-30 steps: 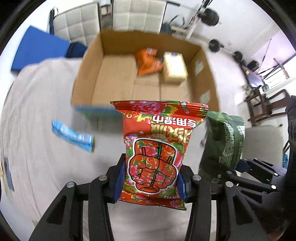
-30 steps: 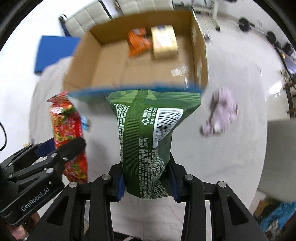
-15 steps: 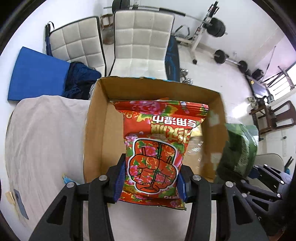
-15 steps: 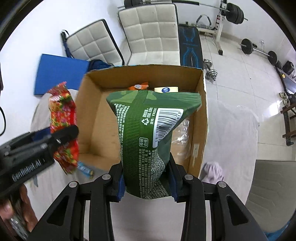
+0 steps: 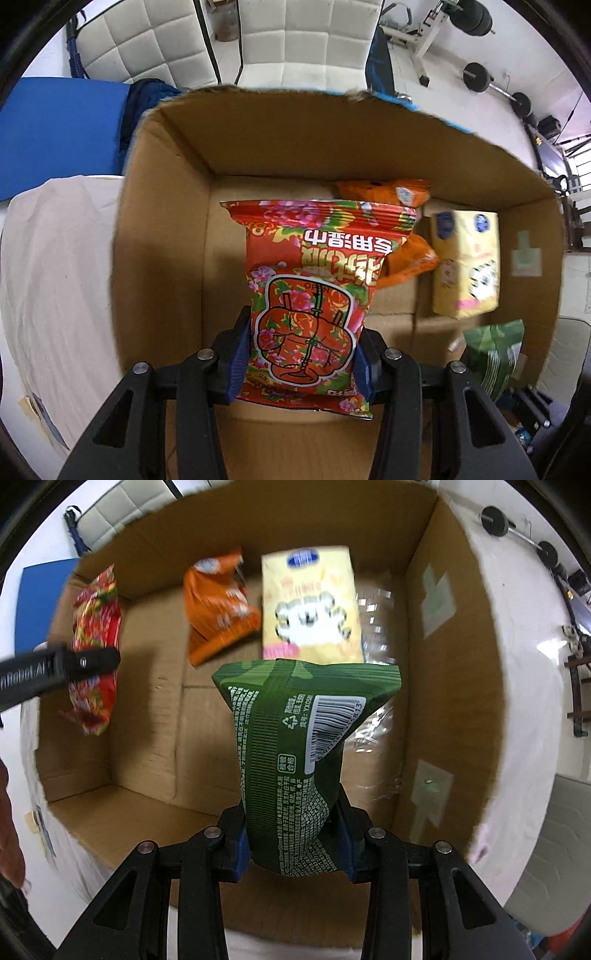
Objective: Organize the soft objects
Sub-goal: 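Lower both bags into the box and open both tools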
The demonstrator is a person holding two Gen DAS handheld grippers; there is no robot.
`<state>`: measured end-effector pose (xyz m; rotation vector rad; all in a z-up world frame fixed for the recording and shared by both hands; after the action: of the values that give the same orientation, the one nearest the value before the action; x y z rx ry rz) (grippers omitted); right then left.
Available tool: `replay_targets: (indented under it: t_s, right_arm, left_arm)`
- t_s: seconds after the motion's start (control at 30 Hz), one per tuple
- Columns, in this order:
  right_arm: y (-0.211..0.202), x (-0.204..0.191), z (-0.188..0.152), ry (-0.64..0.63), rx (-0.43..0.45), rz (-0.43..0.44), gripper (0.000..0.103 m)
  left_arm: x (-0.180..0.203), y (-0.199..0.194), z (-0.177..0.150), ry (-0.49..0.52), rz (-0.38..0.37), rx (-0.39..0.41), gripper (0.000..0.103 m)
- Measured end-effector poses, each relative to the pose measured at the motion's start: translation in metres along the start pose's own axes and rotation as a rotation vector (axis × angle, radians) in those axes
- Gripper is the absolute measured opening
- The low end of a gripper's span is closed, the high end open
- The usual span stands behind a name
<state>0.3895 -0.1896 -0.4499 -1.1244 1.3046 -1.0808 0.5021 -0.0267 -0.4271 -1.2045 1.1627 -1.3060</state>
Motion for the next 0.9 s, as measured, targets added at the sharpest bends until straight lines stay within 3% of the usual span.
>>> replay_targets:
  t_s: [0.37,0.43,0.67,0.77,0.83,0.9]
  right_arm:
    - [0.029,0.010,0.001,0.035,-0.043,-0.033,0.043]
    - [0.029,0.010,0.001,0.038,-0.039,-0.032,0.056]
    - [0.006,0.001,-0.002,0.045,-0.004,-0.023,0.067]
    - [-0.009,-0.008,-0.003,0.042,0.024,-0.016,0.076]
    - [-0.020,-0.011,-0.006,0.037,0.049,-0.038,0.095]
    - [-0.031,-0.013,-0.008,0.037,0.081,-0.045,0.102]
  left_arm:
    - [0.002,0.031,0.023,0.023,0.067,-0.062,0.049]
    - [0.001,0.030,0.024,0.015,0.067,-0.058,0.054]
    - [-0.002,0.011,0.014,-0.012,0.034,-0.030,0.055]
    - [-0.004,-0.006,0.003,-0.011,0.029,-0.002,0.055]
    - [-0.005,-0.021,-0.008,-0.005,0.025,0.024,0.055]
    - [-0.007,-0.031,-0.018,-0.004,0.017,0.039,0.060]
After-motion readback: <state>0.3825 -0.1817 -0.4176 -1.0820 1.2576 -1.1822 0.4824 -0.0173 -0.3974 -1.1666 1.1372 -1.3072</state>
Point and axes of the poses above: each gripper's, at about its wrist camera, not at the fingertips, and y roughly the way its jaws point, x to its right, z to its top, the point moved 6 cm from there along y, roughly the way its jaws point, and after that the axes turned 4 degrees about -y, right-handed, at the moved point
